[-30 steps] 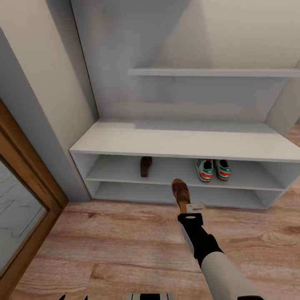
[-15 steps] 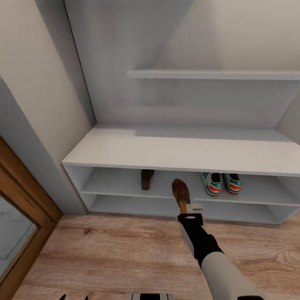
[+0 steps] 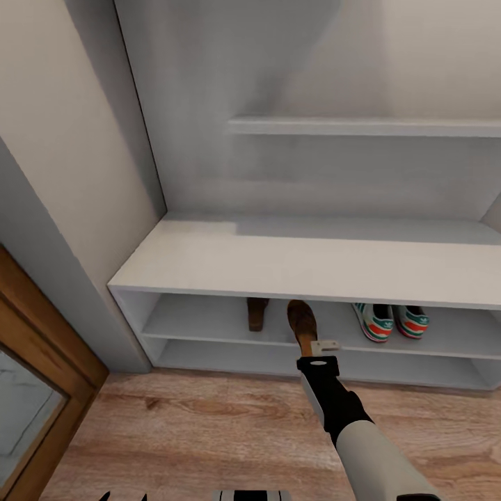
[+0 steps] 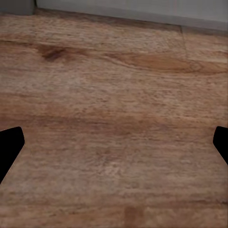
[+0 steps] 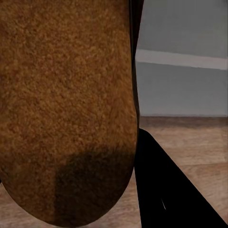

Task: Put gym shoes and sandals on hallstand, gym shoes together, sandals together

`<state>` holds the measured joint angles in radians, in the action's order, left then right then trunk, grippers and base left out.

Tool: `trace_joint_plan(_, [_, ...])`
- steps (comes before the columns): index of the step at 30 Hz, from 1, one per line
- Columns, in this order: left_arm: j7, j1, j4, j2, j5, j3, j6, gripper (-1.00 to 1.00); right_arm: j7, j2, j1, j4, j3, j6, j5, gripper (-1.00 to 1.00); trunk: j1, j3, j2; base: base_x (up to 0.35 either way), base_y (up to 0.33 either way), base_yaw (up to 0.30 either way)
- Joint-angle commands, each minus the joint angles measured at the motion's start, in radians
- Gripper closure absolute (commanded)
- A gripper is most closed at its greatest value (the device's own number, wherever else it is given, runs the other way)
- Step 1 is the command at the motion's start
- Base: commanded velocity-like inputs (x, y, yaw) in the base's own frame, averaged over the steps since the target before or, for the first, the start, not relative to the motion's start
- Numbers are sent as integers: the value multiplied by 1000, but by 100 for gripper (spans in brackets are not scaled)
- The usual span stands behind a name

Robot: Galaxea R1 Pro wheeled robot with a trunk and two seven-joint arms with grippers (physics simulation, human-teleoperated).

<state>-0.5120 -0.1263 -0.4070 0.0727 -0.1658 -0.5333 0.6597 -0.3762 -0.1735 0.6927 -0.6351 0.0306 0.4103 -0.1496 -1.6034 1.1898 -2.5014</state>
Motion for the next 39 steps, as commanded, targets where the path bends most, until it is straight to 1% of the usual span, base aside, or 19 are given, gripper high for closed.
trace_joint_plan(1, [-5,-1,0,-1,-9,-8,4,-100,0,-1,0,-1,3,7,-7,100,0,1,0,16,14,0])
trace_joint_plan(7, [-5,-1,0,-1,-9,-6,4,-100,0,-1,0,-2,3,7,-7,100,0,1,0,47,23,0])
trace_joint_plan(19, [-5,-1,0,-2,-9,-5,4,-100,0,-1,0,-2,3,7,-7,100,0,1,0,222,148,0])
trace_joint_plan(25, [-5,-1,0,-2,-9,-5,4,-100,1,-1,-1,-2,3,7,-7,100,0,1,0,28,11,0])
trace_joint_plan(32, [-5,-1,0,-2,-9,-5,4,-100,0,-1,-1,-2,3,7,-7,100,0,1,0,218,1,0])
trace_joint_plan(39, [-5,-1,0,-2,-9,-5,4,-100,0,-1,-1,-2,3,7,-7,100,0,1,0,46,0,0])
